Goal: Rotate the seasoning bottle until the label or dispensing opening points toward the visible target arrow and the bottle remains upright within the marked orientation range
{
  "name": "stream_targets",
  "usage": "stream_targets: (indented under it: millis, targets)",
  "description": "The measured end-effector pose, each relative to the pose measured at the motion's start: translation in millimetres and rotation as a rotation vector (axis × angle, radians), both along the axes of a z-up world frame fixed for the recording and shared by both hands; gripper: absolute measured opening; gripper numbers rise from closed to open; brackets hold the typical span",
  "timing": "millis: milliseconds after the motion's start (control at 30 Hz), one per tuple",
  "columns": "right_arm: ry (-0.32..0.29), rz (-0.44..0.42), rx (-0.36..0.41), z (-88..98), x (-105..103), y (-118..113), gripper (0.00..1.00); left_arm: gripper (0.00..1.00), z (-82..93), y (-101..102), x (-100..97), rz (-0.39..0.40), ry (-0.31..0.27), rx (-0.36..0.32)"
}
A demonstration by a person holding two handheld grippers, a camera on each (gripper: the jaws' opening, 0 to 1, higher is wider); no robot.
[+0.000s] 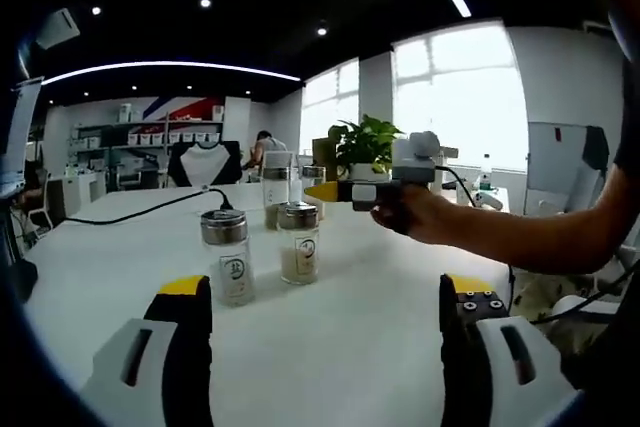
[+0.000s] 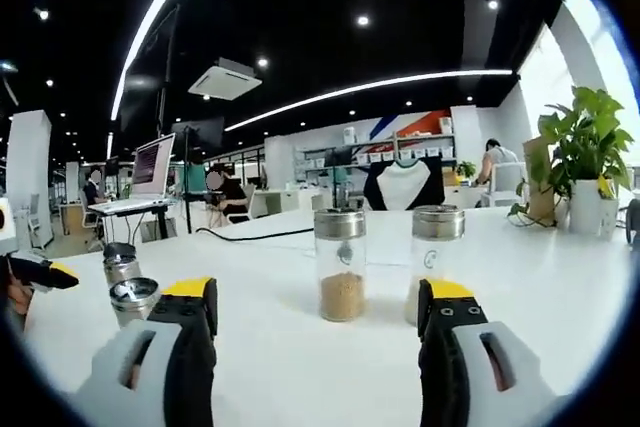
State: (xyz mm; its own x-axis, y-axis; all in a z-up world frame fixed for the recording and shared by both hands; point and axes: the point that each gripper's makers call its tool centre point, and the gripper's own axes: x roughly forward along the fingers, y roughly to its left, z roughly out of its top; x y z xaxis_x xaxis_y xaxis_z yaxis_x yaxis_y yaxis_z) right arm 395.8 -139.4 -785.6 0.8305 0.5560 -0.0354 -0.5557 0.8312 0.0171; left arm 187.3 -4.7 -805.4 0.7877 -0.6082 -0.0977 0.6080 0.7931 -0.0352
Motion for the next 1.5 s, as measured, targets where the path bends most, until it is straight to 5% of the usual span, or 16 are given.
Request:
stream_targets:
  millis: [333,900,1500]
  targets:
    - [0.002,0.045,-0.083,-9.7,21.3,15.0,0.79,0.99,-2.1,5.7,-0.7,0.006,-0.003,0.005]
    - [0.018,0.049,-0.047,-3.3,68.5,27.4,0.68,0.99,5.1,4.3,-1.6,-0.001,-0.013,0.038]
    - [0.027,-0.013,-0.139,-8.6,104.0,40.5,0.53,0.98,4.9,-9.0,-1.5,-0.036,-0.014,0.053]
